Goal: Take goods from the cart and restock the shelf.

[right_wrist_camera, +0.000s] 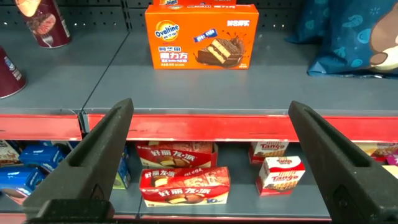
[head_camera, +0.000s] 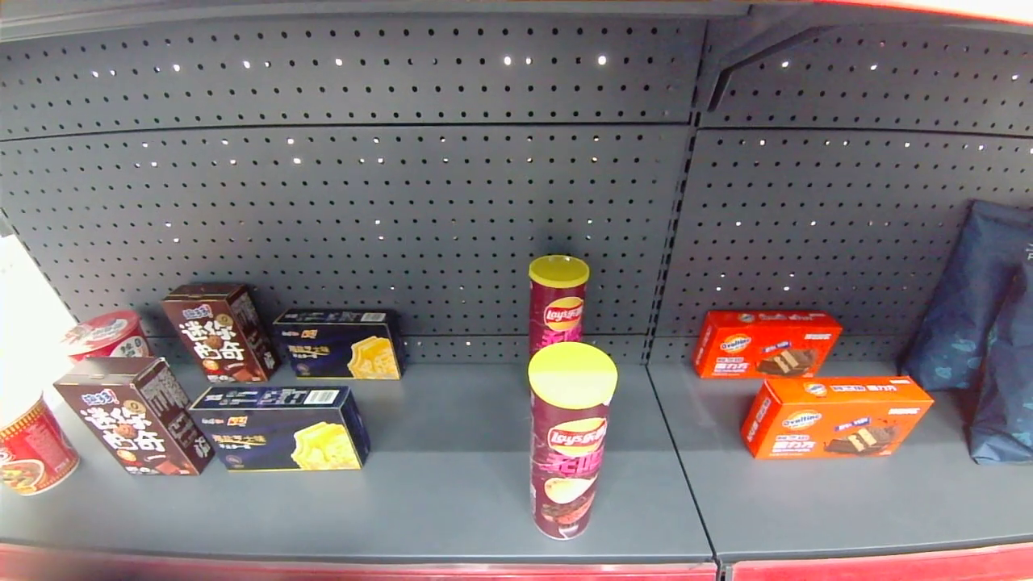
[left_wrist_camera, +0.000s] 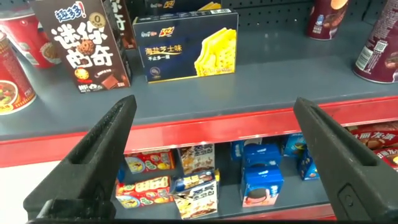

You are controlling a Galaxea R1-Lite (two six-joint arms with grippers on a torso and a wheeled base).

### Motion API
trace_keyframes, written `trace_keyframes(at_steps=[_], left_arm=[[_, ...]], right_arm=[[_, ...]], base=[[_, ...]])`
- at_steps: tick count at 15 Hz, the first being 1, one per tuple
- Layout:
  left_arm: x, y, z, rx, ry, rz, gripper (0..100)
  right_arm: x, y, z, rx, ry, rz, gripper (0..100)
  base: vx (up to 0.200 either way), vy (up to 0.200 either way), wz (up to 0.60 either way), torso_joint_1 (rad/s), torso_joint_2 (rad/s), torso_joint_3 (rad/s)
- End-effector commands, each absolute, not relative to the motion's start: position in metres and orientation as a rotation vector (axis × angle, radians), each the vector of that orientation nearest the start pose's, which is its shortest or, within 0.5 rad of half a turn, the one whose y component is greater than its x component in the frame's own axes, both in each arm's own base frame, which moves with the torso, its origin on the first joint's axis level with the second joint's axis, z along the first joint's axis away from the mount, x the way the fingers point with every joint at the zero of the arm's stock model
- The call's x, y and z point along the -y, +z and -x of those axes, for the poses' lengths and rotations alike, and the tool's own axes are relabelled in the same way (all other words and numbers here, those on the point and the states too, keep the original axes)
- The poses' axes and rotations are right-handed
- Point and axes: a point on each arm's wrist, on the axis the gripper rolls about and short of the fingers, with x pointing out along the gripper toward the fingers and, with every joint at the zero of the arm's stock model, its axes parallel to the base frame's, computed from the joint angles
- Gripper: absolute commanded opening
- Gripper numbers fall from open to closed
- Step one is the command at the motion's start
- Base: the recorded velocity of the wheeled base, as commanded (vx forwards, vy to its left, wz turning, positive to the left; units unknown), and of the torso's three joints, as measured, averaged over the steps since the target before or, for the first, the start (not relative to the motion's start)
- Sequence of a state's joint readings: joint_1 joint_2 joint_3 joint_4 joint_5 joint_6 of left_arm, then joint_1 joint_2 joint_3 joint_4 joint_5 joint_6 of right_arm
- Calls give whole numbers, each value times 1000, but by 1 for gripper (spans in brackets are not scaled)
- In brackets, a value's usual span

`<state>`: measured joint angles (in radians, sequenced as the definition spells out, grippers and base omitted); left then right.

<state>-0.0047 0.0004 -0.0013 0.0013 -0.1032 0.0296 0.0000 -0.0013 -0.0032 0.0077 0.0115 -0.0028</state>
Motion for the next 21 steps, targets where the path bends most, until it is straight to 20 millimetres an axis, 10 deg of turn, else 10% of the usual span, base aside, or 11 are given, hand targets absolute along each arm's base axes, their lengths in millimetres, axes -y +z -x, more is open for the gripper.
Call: trace_keyframes(at_steps=[1,21], left_arm=[[2,76,23,1,-107,-28,100],[1,76,23,0,-40,-11,100]], right_arm=[[0,76,23,-5,12,3,100],[0,75,23,-5,12,3,100]], base=[[0,0,0,0,0,0],[0,-20,0,0,0,0]])
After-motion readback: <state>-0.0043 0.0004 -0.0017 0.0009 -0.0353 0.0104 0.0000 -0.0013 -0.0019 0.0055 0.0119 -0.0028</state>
